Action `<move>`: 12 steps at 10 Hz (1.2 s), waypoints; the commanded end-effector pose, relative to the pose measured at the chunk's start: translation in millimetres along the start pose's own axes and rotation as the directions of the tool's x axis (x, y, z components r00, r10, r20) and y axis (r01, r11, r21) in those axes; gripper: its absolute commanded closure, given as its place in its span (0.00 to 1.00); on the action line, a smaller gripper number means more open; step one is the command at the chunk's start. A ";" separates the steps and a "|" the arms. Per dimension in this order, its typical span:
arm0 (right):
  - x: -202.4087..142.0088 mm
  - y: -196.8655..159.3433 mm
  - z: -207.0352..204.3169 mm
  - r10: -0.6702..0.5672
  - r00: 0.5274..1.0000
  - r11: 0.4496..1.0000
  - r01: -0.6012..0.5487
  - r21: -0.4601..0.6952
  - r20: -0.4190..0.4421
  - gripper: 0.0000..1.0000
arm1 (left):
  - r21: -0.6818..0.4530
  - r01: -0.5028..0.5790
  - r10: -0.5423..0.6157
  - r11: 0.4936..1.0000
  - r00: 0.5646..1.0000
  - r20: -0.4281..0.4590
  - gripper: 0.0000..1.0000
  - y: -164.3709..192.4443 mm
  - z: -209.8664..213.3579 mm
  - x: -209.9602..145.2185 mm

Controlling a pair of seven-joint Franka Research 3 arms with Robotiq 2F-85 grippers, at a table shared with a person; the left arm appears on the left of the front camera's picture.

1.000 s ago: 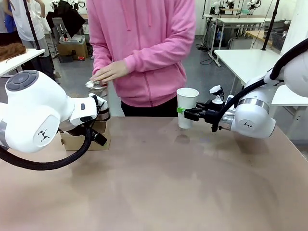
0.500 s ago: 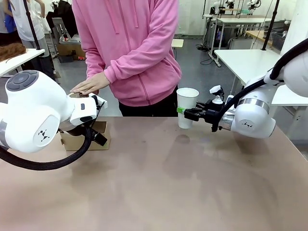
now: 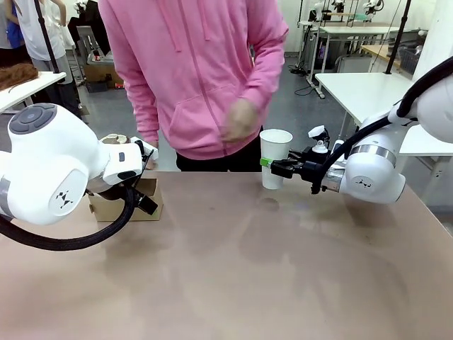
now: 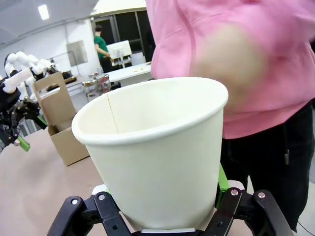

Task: Pour a drink into a cup and package it in a carrier.
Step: When a person places the Paper Cup Lid on the 600 ml Paper Cup , lift the 600 ml Paper Cup.

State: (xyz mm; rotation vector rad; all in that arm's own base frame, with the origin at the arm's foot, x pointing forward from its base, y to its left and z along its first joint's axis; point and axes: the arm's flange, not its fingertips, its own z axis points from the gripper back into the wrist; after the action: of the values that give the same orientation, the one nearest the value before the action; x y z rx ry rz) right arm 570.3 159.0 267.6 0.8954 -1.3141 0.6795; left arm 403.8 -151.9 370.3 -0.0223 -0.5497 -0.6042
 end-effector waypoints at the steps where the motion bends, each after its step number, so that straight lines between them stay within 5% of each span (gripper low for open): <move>1: 1.9 1.4 -2.2 -0.001 1.000 1.000 0.001 -0.001 0.006 0.20 | -0.002 -0.001 0.001 1.000 1.000 0.001 0.00 0.1 0.4 -0.2; 12: 1.9 1.4 -2.2 -0.001 1.000 1.000 0.001 -0.001 0.006 0.20 | -0.002 -0.001 0.001 1.000 1.000 0.001 0.00 0.1 0.4 -0.2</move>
State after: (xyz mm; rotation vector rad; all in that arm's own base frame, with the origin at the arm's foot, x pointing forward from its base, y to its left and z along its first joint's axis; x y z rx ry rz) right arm 570.3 159.0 267.6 0.8954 -1.3141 0.6795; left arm 403.8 -151.9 370.3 -0.0223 -0.5497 -0.6042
